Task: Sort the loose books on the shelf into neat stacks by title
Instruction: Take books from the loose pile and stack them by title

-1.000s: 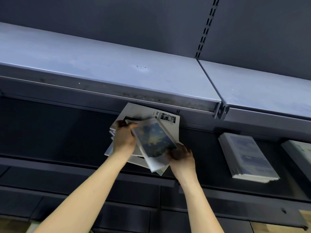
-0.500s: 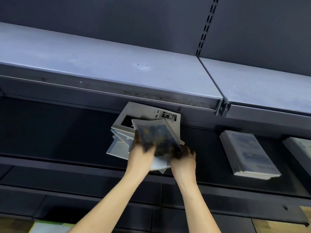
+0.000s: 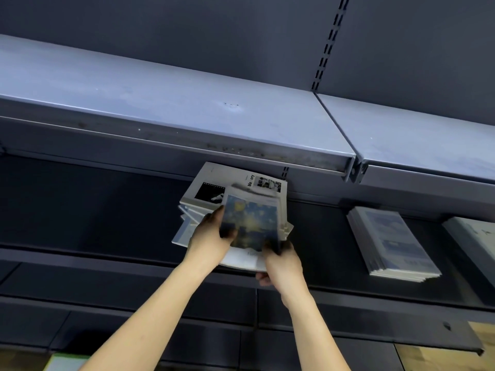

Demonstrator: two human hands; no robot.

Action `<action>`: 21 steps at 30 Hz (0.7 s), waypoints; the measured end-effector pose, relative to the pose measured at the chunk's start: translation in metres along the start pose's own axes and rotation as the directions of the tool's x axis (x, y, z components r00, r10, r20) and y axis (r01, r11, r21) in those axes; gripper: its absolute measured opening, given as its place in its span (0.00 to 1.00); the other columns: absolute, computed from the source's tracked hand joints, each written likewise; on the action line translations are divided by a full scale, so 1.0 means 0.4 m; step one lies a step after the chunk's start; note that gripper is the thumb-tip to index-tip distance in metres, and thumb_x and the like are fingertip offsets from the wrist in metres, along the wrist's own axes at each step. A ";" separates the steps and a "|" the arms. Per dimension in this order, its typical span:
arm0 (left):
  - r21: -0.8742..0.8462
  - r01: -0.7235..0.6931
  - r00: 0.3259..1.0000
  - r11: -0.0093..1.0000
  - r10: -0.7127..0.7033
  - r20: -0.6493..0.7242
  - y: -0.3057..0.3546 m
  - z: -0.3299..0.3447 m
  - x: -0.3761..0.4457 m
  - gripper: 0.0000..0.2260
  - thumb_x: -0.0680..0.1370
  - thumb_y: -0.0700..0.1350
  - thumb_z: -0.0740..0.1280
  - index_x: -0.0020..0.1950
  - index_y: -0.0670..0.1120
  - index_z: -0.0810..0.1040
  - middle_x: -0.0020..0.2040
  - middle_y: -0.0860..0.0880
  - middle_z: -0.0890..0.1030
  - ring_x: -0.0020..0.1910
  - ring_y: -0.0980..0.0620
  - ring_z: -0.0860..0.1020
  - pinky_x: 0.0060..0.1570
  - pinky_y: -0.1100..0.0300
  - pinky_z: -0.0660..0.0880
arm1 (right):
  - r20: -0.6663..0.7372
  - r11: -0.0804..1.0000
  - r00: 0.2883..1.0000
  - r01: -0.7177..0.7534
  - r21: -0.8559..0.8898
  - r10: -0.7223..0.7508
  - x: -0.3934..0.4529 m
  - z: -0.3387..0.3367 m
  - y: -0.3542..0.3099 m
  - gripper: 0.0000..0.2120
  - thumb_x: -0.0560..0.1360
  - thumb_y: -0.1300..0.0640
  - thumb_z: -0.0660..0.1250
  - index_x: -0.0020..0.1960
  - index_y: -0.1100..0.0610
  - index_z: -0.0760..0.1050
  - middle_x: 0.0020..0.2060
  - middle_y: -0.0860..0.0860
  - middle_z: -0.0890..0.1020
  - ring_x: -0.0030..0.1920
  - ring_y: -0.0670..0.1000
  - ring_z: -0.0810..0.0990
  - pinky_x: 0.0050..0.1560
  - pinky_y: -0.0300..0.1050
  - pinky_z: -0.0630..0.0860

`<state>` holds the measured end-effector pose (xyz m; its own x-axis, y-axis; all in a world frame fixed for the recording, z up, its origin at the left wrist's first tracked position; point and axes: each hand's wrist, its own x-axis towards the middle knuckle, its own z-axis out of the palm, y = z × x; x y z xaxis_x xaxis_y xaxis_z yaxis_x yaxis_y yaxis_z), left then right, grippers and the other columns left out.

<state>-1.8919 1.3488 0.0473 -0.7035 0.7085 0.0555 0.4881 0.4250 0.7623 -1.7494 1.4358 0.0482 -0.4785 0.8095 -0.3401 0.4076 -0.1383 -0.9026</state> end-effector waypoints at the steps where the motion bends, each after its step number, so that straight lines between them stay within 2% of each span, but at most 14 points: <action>1: 0.017 -0.001 1.000 1.000 0.001 -0.001 -0.005 -0.003 -0.003 0.23 0.78 0.50 0.66 0.73 0.57 0.64 0.62 0.52 0.76 0.56 0.52 0.76 0.52 0.54 0.76 | 0.009 0.999 1.000 -0.011 0.051 0.010 -0.008 0.005 -0.004 0.13 0.82 0.52 0.60 0.63 0.56 0.66 0.49 0.56 0.81 0.31 0.55 0.85 0.29 0.45 0.80; 5: 0.158 -0.003 1.000 0.987 0.001 0.009 -0.016 -0.015 -0.013 0.25 0.79 0.54 0.63 0.75 0.56 0.63 0.65 0.49 0.74 0.60 0.46 0.75 0.54 0.50 0.77 | -0.009 0.992 0.999 0.044 0.121 -0.043 -0.024 0.012 -0.012 0.12 0.82 0.59 0.59 0.65 0.55 0.67 0.51 0.56 0.82 0.33 0.58 0.86 0.28 0.46 0.79; 8: 0.261 -0.038 0.999 0.965 0.042 -0.008 -0.025 -0.037 -0.019 0.24 0.80 0.53 0.62 0.75 0.53 0.64 0.67 0.47 0.73 0.61 0.44 0.74 0.55 0.50 0.75 | -0.054 0.985 0.995 0.093 0.148 -0.086 -0.031 0.003 -0.010 0.10 0.83 0.60 0.58 0.62 0.56 0.71 0.49 0.58 0.83 0.34 0.58 0.85 0.27 0.44 0.77; 12: 0.412 -0.112 0.991 0.904 0.131 -0.018 -0.031 -0.064 -0.017 0.22 0.80 0.47 0.60 0.75 0.55 0.64 0.72 0.49 0.67 0.69 0.44 0.67 0.65 0.48 0.70 | -0.181 0.980 0.974 0.159 0.118 -0.136 -0.052 -0.016 -0.003 0.08 0.83 0.59 0.57 0.55 0.55 0.74 0.45 0.57 0.82 0.32 0.49 0.82 0.26 0.40 0.74; 13: 0.430 -0.129 0.990 0.894 0.141 0.004 -0.029 -0.068 -0.015 0.23 0.80 0.47 0.60 0.75 0.55 0.63 0.74 0.49 0.65 0.72 0.44 0.64 0.68 0.47 0.68 | -0.220 0.979 0.965 0.169 0.117 -0.140 -0.056 -0.021 0.002 0.08 0.83 0.59 0.57 0.54 0.54 0.75 0.45 0.57 0.82 0.33 0.49 0.82 0.26 0.40 0.74; 16: 0.466 -0.193 0.981 0.863 0.188 0.058 -0.013 -0.059 -0.013 0.23 0.81 0.46 0.59 0.76 0.56 0.62 0.77 0.51 0.60 0.75 0.43 0.59 0.73 0.46 0.60 | -0.315 0.977 0.939 0.180 0.117 -0.135 -0.065 -0.044 0.022 0.07 0.83 0.57 0.58 0.51 0.53 0.75 0.47 0.58 0.82 0.38 0.58 0.83 0.27 0.42 0.74; 18: 0.456 -0.236 0.971 0.858 0.219 0.090 0.002 -0.041 -0.017 0.23 0.81 0.47 0.59 0.76 0.55 0.62 0.77 0.51 0.59 0.76 0.43 0.57 0.74 0.45 0.57 | -0.359 0.975 0.926 0.178 0.132 -0.121 -0.081 -0.064 0.034 0.08 0.83 0.57 0.57 0.53 0.54 0.75 0.45 0.56 0.83 0.34 0.54 0.84 0.27 0.44 0.74; 21: 0.420 -0.281 0.960 0.863 0.245 0.138 0.023 -0.002 -0.028 0.22 0.81 0.47 0.59 0.76 0.55 0.63 0.77 0.51 0.60 0.76 0.44 0.56 0.74 0.45 0.57 | -0.413 0.971 0.905 0.180 0.155 -0.102 -0.113 -0.102 0.051 0.08 0.84 0.57 0.57 0.58 0.54 0.75 0.44 0.52 0.82 0.31 0.45 0.82 0.26 0.40 0.74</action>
<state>-1.8801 1.3445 0.0542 -0.4841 0.8618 0.1514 0.8359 0.4043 0.3712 -1.6877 1.4195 0.0558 -0.1538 0.9823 -0.1071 0.1892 -0.0771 -0.9789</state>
